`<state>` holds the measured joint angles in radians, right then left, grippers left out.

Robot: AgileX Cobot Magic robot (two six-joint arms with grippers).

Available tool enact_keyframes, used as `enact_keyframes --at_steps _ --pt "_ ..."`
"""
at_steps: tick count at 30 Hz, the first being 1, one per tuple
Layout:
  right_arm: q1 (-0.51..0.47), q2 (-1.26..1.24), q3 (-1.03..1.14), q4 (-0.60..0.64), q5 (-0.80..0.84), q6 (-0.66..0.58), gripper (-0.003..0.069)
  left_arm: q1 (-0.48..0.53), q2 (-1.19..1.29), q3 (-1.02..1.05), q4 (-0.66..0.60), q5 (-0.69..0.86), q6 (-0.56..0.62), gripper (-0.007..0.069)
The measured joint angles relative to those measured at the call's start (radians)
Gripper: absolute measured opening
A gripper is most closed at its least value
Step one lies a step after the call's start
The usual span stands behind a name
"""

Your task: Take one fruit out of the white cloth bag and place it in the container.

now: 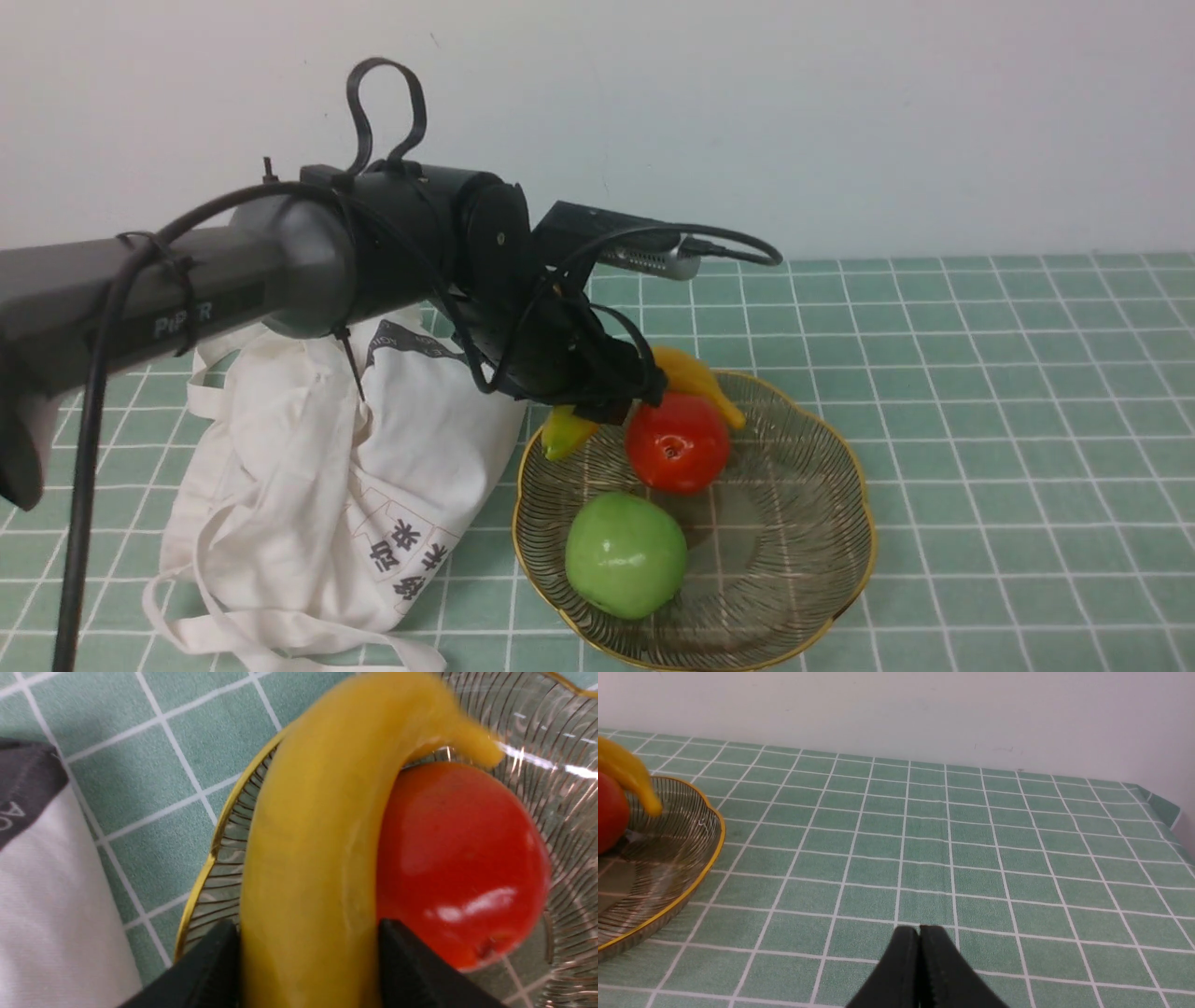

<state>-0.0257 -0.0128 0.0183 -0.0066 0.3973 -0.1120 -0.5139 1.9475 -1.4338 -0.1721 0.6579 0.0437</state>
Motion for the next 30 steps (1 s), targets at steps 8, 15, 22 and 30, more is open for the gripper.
enact_keyframes --at_steps 8,15,22,30 --pt "0.000 0.000 0.000 0.000 0.000 0.000 -0.0015 0.000 0.003 0.000 0.020 0.037 -0.025 0.0580" --pt "0.000 0.000 0.000 0.000 0.000 0.000 -0.0015 0.000 -0.150 0.000 0.237 0.148 -0.116 0.0424" --pt "0.000 0.000 0.000 0.000 0.000 0.000 -0.0015 0.001 -0.448 0.000 0.405 0.269 -0.250 0.0027" --pt "0.000 0.000 0.000 0.000 0.000 0.000 -0.0015 0.001 -0.871 0.062 0.423 0.242 -0.294 -0.0008"
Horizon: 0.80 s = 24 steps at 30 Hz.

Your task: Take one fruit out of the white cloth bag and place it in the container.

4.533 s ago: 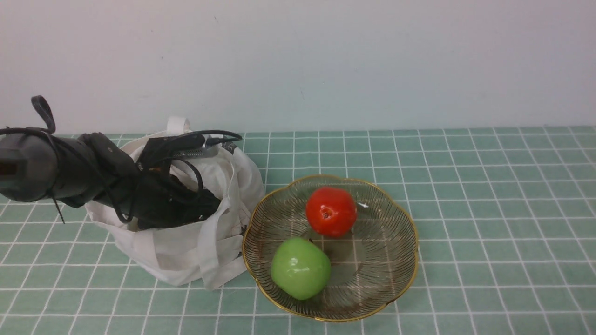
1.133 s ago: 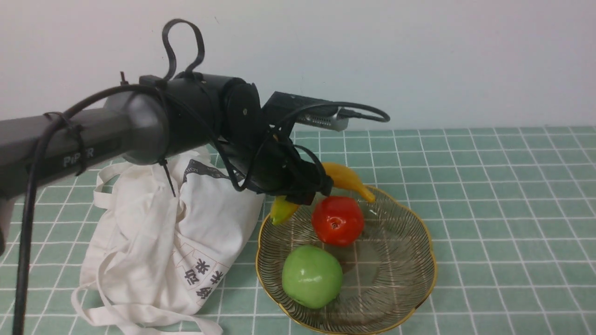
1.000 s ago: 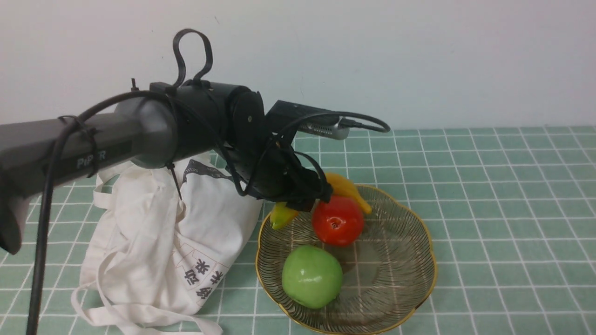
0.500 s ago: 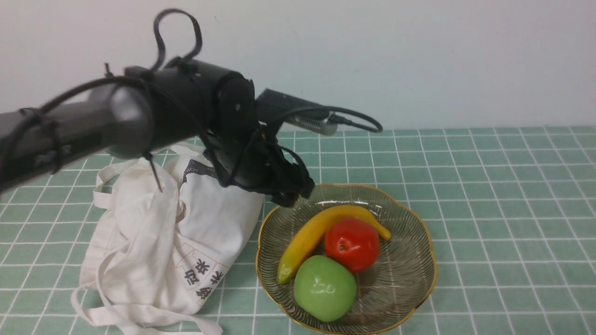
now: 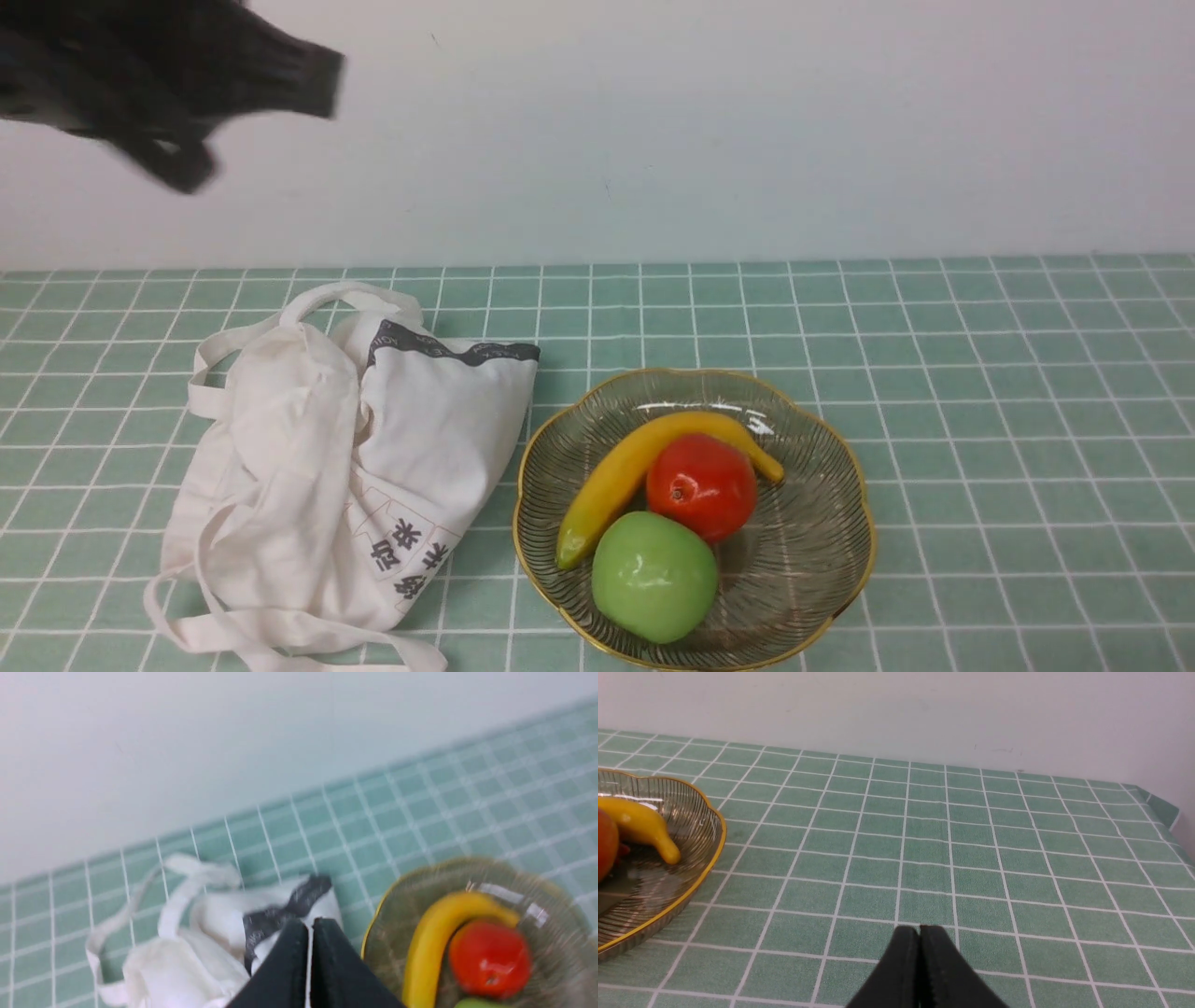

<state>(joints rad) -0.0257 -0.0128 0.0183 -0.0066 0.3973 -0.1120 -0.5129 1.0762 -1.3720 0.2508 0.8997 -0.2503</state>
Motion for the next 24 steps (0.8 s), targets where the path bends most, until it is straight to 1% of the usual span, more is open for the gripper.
enact_keyframes --at_steps 2,3,6,7,10,12,13,14,17,18,21,24 --pt "0.000 0.000 0.000 0.000 0.000 0.000 -0.0015 0.000 -0.121 0.076 0.002 -0.049 -0.021 -0.0008" --pt "0.000 0.000 0.000 0.000 0.000 0.000 -0.0015 0.000 -0.134 0.085 0.003 -0.054 -0.023 -0.0008" --pt "0.000 0.000 0.000 0.000 0.000 0.000 -0.0015 0.000 -0.361 0.274 0.016 -0.153 -0.067 -0.0008" --pt "0.000 0.000 0.000 0.000 0.000 0.000 -0.0015 0.000 -0.399 0.308 0.019 -0.178 -0.080 -0.0008" --pt "0.000 0.000 0.000 0.000 0.000 0.000 -0.0015 0.000 -0.614 0.499 0.028 -0.285 -0.140 -0.0008" --pt "0.000 0.000 0.000 0.000 0.000 0.000 -0.0015 0.000 -0.707 0.580 0.035 -0.336 -0.167 -0.0008" --pt "0.000 0.000 0.000 0.000 0.000 0.000 -0.0015 0.000 -0.718 0.589 0.037 -0.345 -0.174 -0.0008" --pt "0.000 0.000 0.000 0.000 0.000 0.000 -0.0015 0.000 -0.796 0.657 0.049 -0.365 -0.191 -0.0008" --pt "0.000 0.000 0.000 0.000 0.000 0.000 -0.0015 0.000 -0.918 0.754 0.042 -0.377 -0.218 -0.0008" --pt "0.000 0.000 0.000 0.000 0.000 0.000 -0.0015 0.000 -0.924 0.763 0.035 -0.377 -0.220 -0.0008" --pt "0.000 0.000 0.000 0.000 0.000 0.000 -0.0015 0.000 -0.993 0.804 -0.047 -0.379 -0.243 -0.0008" --pt "0.000 0.000 0.000 0.000 0.000 0.000 -0.0015 0.000 -1.019 0.812 -0.069 -0.378 -0.245 -0.0008"
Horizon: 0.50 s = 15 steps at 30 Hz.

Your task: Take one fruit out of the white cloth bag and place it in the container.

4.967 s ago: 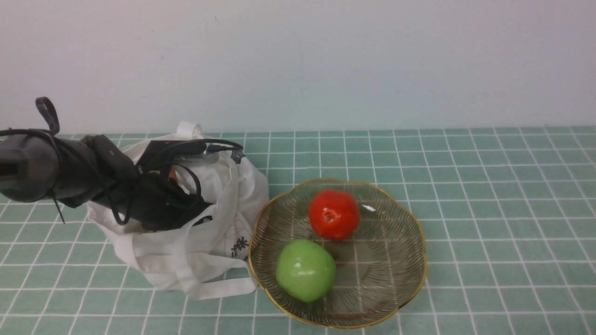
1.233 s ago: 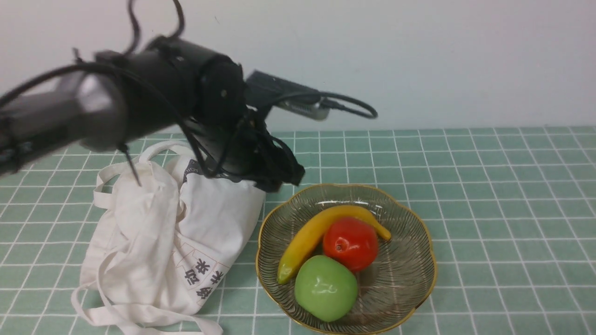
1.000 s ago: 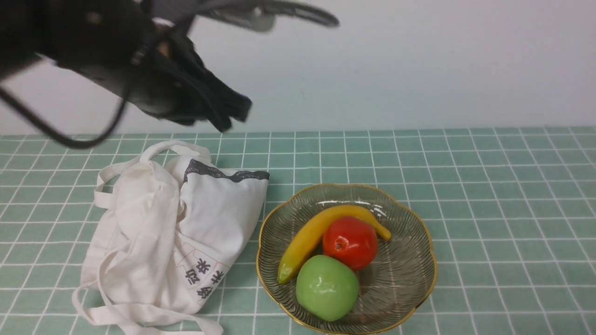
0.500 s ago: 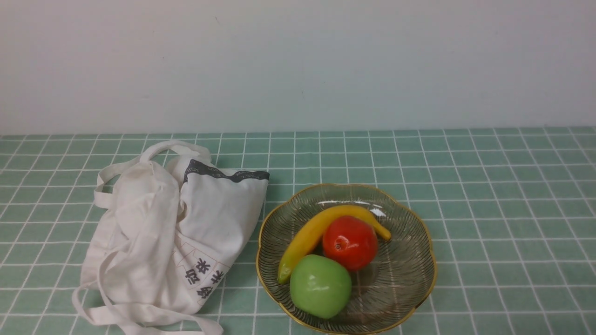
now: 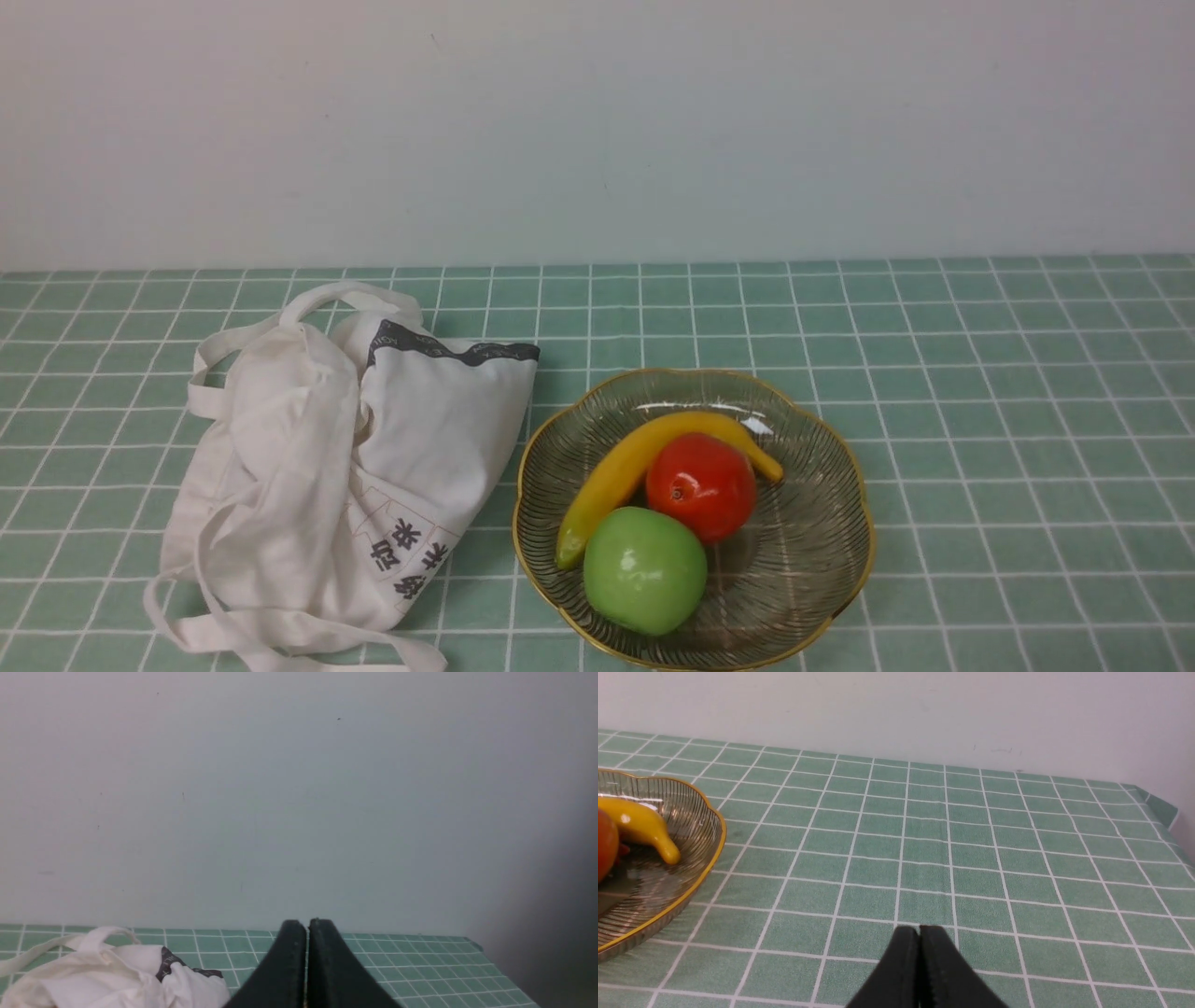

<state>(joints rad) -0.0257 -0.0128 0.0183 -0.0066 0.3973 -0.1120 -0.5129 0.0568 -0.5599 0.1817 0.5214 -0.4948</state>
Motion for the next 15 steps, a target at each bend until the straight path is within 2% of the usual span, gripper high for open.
enact_keyframes --at_steps 7,15 --pt "0.000 0.000 0.000 0.000 0.000 0.000 -0.0015 0.000 -0.001 0.000 0.006 0.001 0.000 -0.0008" --pt "0.000 0.000 0.000 0.000 0.000 0.000 -0.0015 0.000 -0.003 0.041 0.159 -0.004 0.013 -0.0008"
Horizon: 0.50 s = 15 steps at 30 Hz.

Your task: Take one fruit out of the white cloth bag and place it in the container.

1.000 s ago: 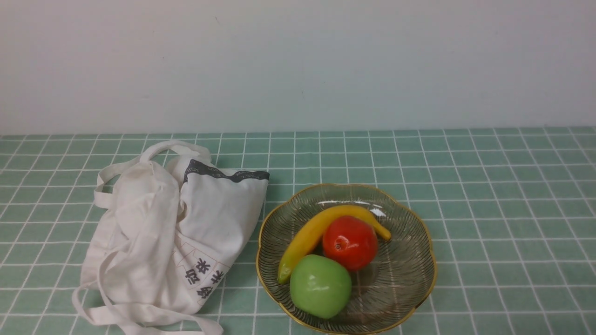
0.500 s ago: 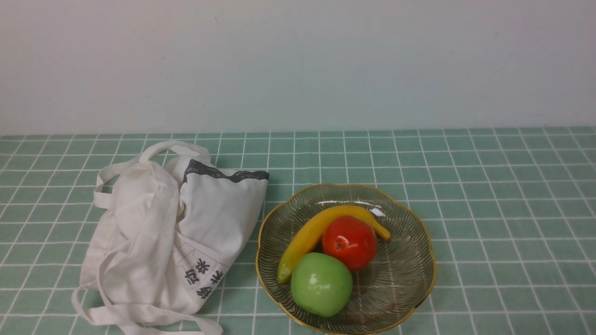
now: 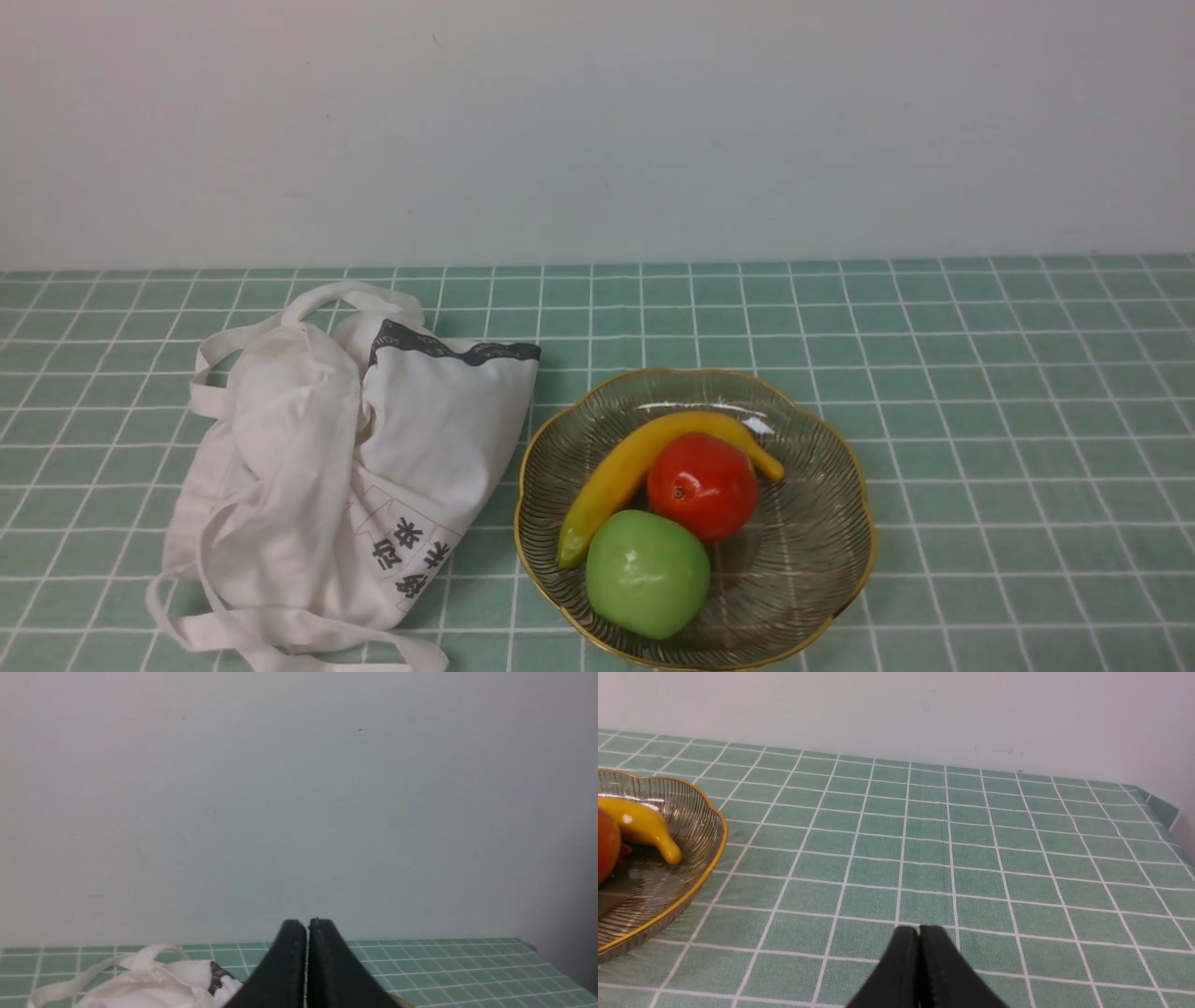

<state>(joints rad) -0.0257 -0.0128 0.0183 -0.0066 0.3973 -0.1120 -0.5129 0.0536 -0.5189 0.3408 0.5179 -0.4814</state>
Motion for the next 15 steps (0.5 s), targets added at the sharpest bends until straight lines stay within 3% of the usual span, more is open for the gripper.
enact_keyframes --at_steps 6,9,15 --pt "0.000 0.000 0.000 0.000 0.000 0.000 -0.0015 0.048 -0.033 0.138 -0.043 -0.003 0.209 -0.0008" --pt "0.000 0.000 0.000 0.000 0.000 0.000 -0.0015 0.178 -0.065 0.250 -0.199 -0.028 0.413 -0.0008" --pt "0.000 0.000 0.000 0.000 0.000 0.000 -0.0015 0.381 -0.067 0.442 -0.370 -0.120 0.562 -0.0008"
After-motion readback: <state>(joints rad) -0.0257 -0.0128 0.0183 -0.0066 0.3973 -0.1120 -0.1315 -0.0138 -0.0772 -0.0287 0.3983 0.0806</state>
